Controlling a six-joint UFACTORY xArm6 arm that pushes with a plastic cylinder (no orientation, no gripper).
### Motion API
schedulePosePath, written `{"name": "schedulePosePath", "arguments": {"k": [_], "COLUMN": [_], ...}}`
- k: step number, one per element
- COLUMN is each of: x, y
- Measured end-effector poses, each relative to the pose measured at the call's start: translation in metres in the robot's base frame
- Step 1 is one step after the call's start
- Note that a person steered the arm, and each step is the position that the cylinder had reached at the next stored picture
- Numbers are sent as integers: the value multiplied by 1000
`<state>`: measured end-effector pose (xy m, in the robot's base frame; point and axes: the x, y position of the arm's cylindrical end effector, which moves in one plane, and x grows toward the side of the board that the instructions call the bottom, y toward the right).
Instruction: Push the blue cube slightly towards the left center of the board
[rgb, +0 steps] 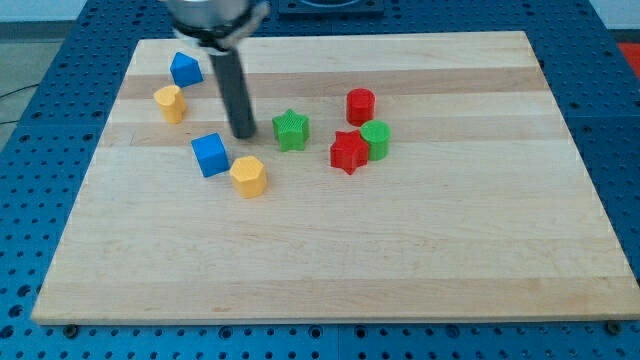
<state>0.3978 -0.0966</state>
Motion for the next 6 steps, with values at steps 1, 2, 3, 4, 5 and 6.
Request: {"name": "schedulePosePath", "arguments": {"k": [1, 2, 3, 4, 5, 6], "x": [36, 38, 36, 16, 8, 24], "y": [3, -19, -52, -80, -87, -28]}}
